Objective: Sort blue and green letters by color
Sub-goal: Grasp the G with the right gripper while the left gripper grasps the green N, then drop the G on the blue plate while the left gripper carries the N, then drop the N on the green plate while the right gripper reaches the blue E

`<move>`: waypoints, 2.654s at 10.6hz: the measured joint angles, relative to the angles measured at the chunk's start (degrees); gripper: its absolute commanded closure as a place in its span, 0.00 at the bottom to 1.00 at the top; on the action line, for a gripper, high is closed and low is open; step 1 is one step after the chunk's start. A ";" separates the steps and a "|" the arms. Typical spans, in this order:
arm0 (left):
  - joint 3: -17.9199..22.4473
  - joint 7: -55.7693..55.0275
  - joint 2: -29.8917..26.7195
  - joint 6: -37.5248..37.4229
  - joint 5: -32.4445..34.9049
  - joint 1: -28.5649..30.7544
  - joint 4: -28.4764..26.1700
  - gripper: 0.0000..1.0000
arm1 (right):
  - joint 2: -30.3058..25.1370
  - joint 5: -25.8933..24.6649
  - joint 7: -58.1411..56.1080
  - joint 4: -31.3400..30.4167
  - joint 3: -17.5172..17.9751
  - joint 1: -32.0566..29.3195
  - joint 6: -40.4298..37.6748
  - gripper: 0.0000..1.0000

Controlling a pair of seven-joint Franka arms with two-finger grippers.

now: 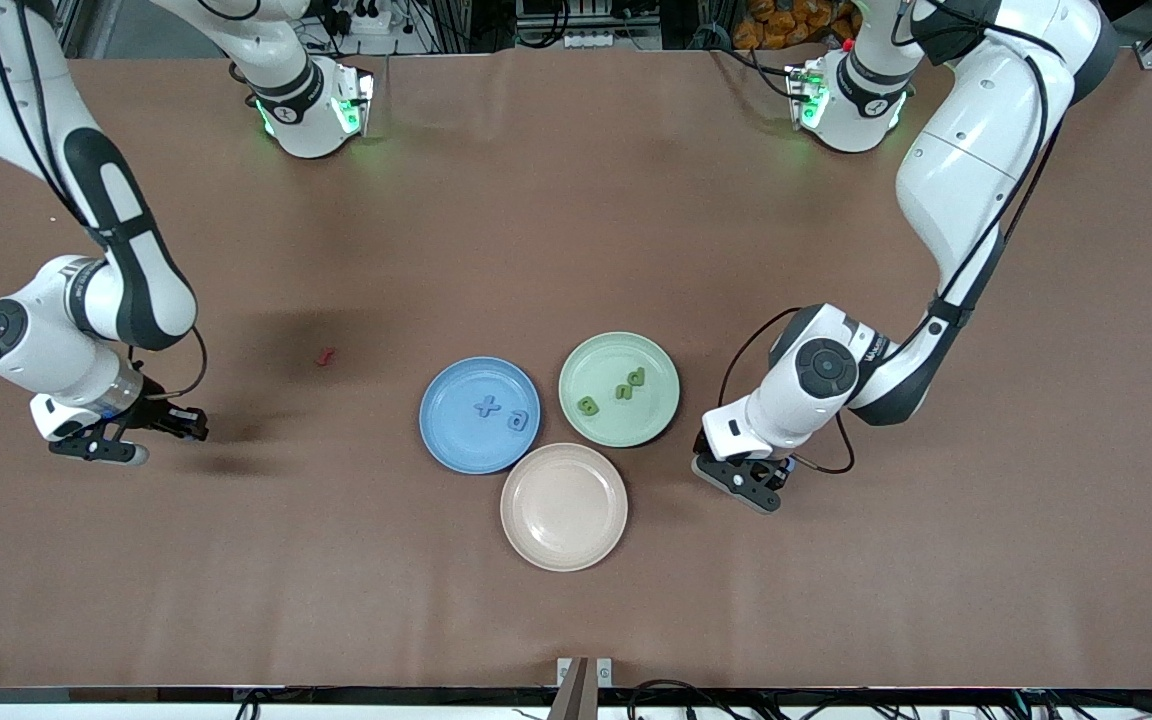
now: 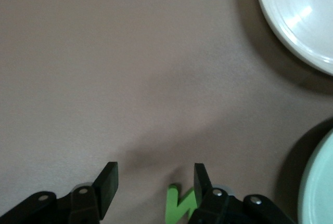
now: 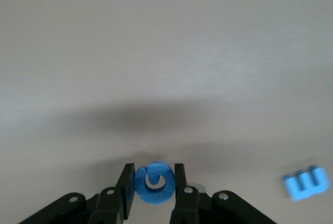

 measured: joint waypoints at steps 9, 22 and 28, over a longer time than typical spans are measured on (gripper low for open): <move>-0.45 -0.73 -0.38 -0.35 -0.21 -0.09 -3.40 0.51 | -1.64 0.11 38.26 2.78 0.26 29.49 -2.43 0.86; -9.56 -19.36 -5.94 -12.22 -3.31 -0.90 -1.67 1.00 | 1.78 -0.06 31.64 14.18 -2.69 23.70 -18.69 0.00; -9.59 -39.32 -5.79 -13.50 -0.61 -10.35 -2.04 0.00 | 1.61 -4.22 7.88 13.09 -2.86 4.53 -18.67 0.00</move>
